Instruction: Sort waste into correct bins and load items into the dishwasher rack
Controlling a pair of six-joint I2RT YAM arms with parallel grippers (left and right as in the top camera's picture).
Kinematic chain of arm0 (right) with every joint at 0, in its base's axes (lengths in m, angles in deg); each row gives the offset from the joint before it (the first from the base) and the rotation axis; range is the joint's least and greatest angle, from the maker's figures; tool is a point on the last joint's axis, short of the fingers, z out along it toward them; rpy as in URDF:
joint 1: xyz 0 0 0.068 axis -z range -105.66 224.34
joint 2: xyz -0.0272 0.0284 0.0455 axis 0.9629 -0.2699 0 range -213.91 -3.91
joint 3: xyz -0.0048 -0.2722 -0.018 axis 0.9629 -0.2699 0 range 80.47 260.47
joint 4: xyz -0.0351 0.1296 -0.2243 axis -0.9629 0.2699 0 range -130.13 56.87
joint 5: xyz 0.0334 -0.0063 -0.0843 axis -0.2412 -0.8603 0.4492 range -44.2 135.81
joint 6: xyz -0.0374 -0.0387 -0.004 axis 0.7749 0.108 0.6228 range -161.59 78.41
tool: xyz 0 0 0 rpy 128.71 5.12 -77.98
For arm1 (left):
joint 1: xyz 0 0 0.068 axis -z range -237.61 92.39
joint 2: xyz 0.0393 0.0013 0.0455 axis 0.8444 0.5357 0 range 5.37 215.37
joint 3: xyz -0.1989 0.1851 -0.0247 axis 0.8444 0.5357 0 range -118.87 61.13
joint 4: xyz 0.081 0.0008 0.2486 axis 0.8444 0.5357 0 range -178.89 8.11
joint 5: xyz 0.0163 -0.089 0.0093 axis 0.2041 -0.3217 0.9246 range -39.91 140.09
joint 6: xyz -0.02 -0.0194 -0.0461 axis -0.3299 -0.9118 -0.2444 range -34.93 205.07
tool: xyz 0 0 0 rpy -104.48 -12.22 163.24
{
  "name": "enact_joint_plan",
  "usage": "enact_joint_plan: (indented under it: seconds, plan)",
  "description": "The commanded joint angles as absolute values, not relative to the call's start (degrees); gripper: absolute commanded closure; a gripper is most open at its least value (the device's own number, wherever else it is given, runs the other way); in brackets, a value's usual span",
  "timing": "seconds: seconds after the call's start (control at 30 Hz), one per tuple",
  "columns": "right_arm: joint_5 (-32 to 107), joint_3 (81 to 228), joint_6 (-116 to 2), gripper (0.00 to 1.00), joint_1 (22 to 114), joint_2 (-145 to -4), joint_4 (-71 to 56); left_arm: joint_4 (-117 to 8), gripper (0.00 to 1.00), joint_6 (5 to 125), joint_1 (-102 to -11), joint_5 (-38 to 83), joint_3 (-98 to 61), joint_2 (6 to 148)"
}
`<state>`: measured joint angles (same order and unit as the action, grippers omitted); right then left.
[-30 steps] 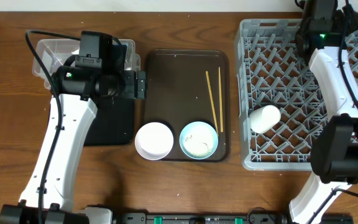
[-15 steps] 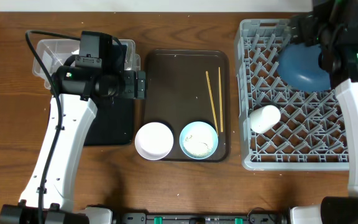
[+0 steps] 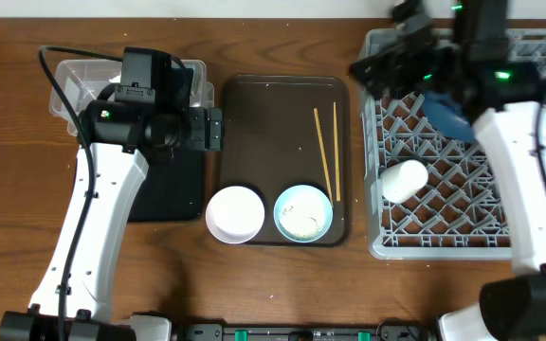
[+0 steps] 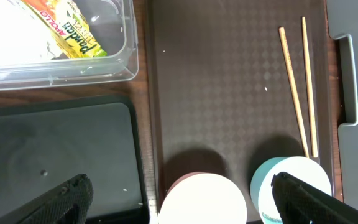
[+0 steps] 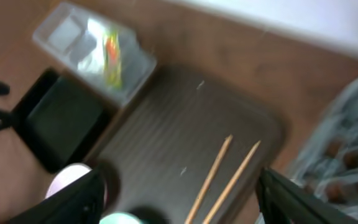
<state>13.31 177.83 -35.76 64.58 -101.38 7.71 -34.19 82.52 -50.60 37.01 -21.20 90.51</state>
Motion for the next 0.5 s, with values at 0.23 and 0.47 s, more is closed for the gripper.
enact_joint_plan:
  seconds: [0.23,0.47]
  plan:
    - [21.45,177.86,-42.26,0.32,55.6,-111.09,13.45,-34.04,0.05,83.13,-50.74,37.73,-21.59,90.77]
    - [26.39,177.86,-47.26,0.34,51.86,-114.01,15.31,-34.04,0.05,83.13,-50.74,37.73,-21.59,90.77]
